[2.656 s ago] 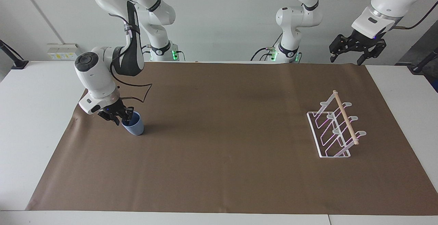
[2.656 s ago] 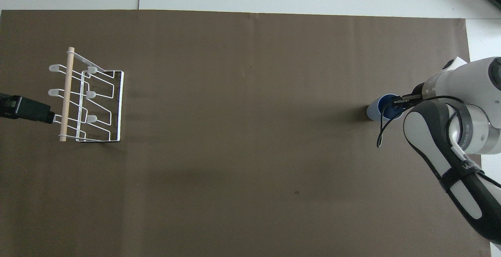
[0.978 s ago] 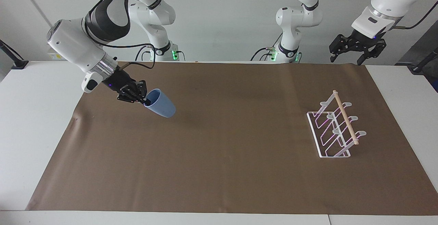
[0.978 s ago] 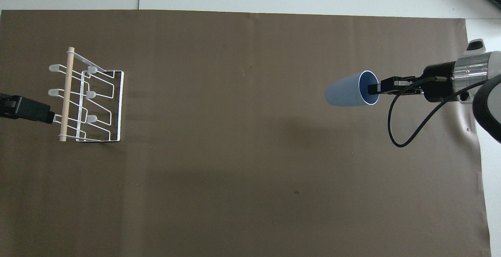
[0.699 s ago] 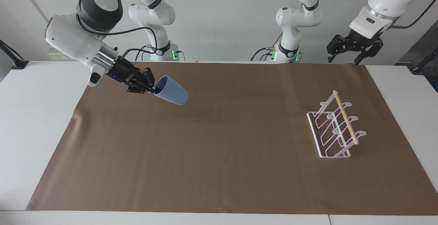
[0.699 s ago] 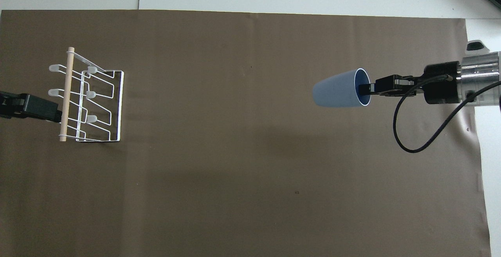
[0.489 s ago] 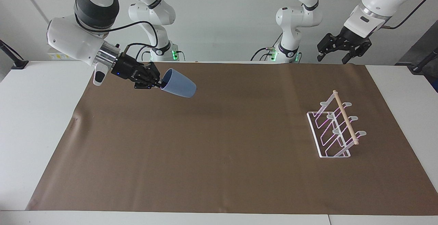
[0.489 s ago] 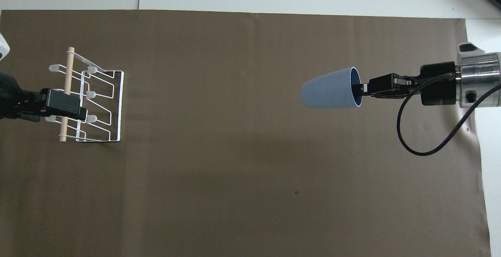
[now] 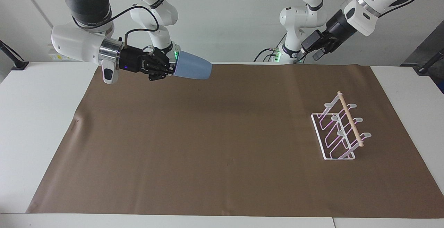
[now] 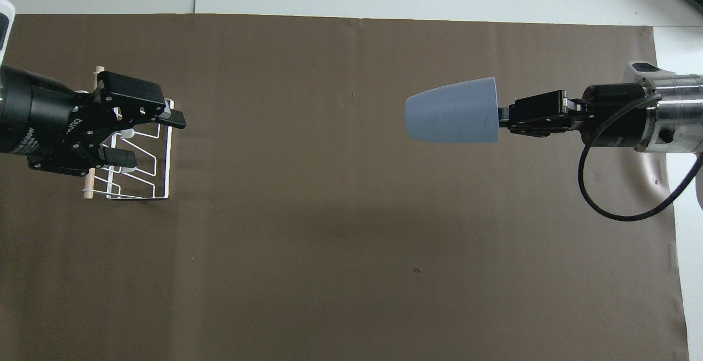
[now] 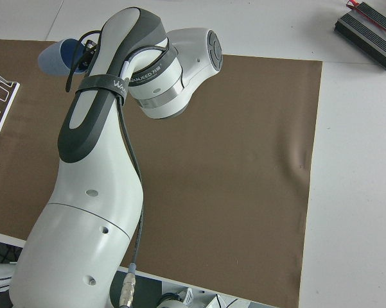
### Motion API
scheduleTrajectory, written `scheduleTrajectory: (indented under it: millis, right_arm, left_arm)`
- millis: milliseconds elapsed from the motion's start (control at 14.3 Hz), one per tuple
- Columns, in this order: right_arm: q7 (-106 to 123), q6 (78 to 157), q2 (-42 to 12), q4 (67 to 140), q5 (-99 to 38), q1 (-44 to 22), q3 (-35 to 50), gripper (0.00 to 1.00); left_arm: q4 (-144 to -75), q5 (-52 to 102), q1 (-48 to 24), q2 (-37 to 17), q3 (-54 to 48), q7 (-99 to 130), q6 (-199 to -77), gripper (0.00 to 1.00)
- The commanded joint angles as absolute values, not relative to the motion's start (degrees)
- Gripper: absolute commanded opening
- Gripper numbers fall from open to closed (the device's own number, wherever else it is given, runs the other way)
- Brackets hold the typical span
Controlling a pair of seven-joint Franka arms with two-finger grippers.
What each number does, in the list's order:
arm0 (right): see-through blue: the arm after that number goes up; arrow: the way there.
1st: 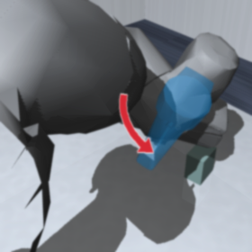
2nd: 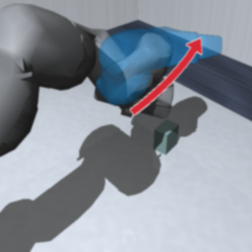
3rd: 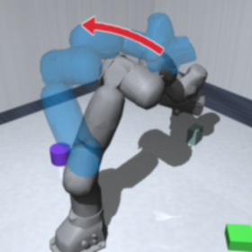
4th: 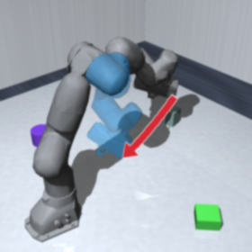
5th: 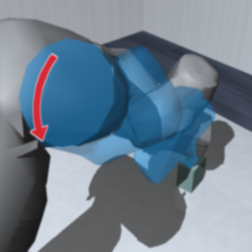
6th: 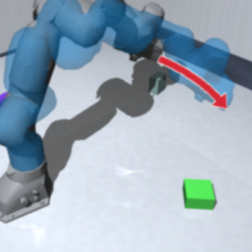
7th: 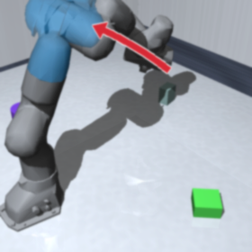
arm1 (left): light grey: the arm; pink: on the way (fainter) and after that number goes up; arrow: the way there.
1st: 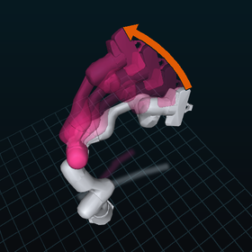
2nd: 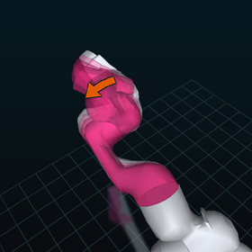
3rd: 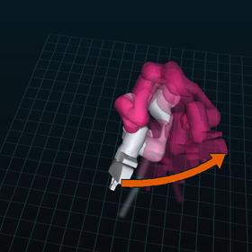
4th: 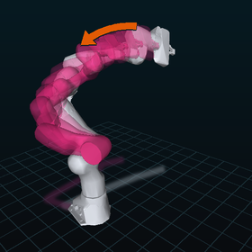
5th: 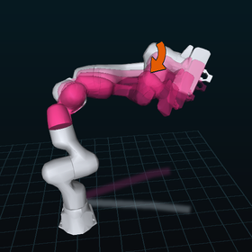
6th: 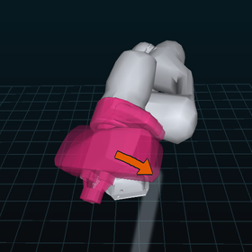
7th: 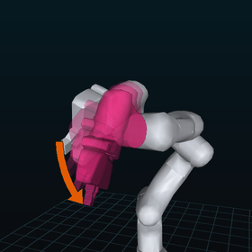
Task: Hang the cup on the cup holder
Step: 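Carry the cup toward center while the left gripper reaches toward it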
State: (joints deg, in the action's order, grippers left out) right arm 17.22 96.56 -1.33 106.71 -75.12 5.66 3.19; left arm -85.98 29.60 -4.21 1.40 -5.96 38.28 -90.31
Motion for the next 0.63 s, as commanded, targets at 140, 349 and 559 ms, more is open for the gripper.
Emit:
scheduleTrajectory:
  millis: [140, 349, 559]
  right_arm:
    - [18.63, 96.85, 1.67, 112.93, -86.46, 2.56, 3.34, 0.00]
    - [19.77, 99.04, 1.84, 114.78, -92.18, -0.34, 3.43, 0.00]
    - [20.04, 103.52, 1.76, 115.22, -95.70, -4.47, 3.34, 0.00]
  left_arm:
    - [-86.75, 37.61, -5.19, 1.15, -8.60, 58.32, -97.90, 1.00]
    - [-81.86, 39.02, -5.36, -3.66, -11.15, 73.85, -99.58, 1.00]
    - [-79.72, 39.02, -5.45, -5.71, -13.53, 87.24, -102.74, 1.00]
